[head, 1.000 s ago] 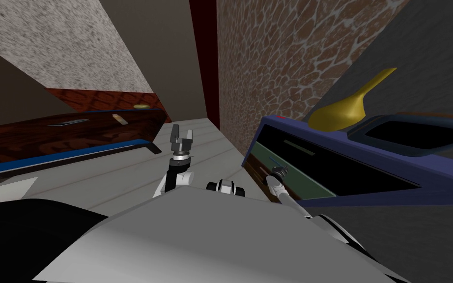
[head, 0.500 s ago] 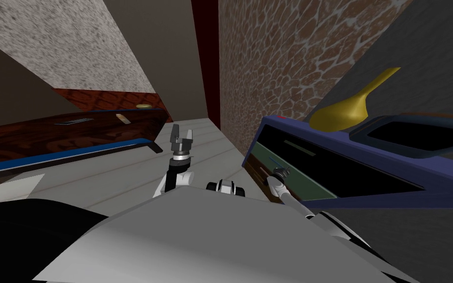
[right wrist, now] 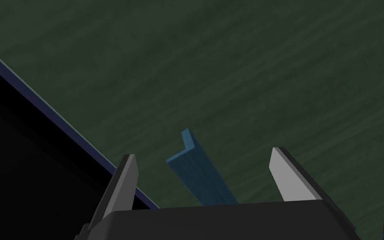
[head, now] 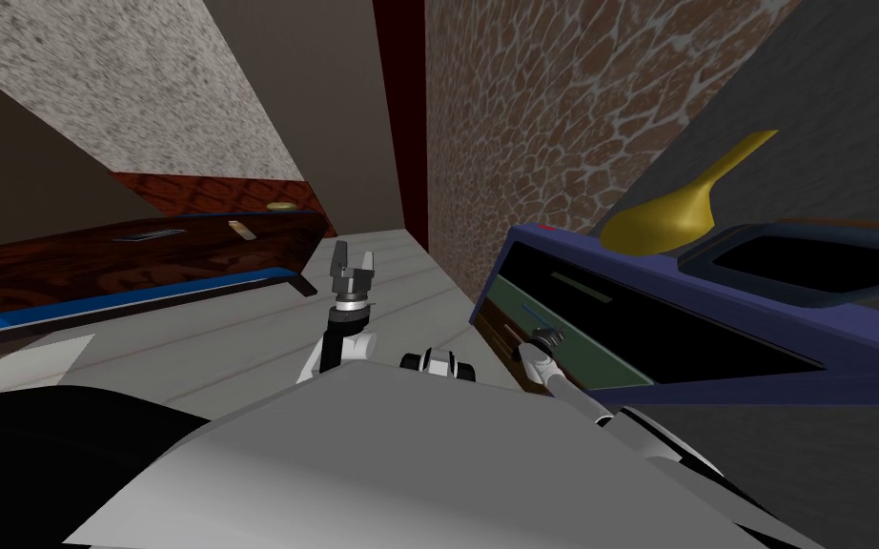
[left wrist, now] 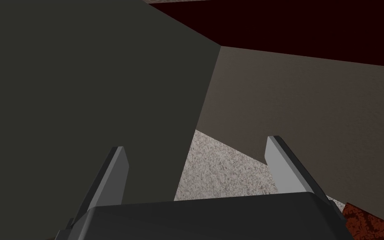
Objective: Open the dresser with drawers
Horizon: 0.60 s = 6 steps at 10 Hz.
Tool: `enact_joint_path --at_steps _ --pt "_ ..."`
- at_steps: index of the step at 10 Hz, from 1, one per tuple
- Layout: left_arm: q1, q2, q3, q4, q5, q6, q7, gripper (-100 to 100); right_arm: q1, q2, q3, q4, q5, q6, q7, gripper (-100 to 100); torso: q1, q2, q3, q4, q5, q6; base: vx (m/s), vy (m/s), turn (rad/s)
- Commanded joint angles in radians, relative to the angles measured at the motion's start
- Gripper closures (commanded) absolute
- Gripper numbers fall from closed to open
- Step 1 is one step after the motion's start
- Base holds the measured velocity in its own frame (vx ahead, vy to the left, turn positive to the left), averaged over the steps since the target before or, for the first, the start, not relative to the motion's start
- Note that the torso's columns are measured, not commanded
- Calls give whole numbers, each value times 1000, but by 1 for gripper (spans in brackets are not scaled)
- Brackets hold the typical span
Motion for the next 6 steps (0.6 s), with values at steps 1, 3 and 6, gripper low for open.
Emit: enact_joint_path --at_steps 1,3,6 --pt "0 0 0 0 0 0 0 0 11 33 -70 3 75 -44 -7 100 1 -1 0 -1 0 0 9 6 -70" --pt "0 0 0 0 0 0 0 0 25 66 -145 -5 128 -85 -6 100 -3 -7 -3 -3 -6 -7 1 22 -45" --pt "0 0 0 0 0 0 0 0 39 99 -224 -13 225 -126 -5 100 -3 -9 -4 -4 -7 -9 4 9 -29"
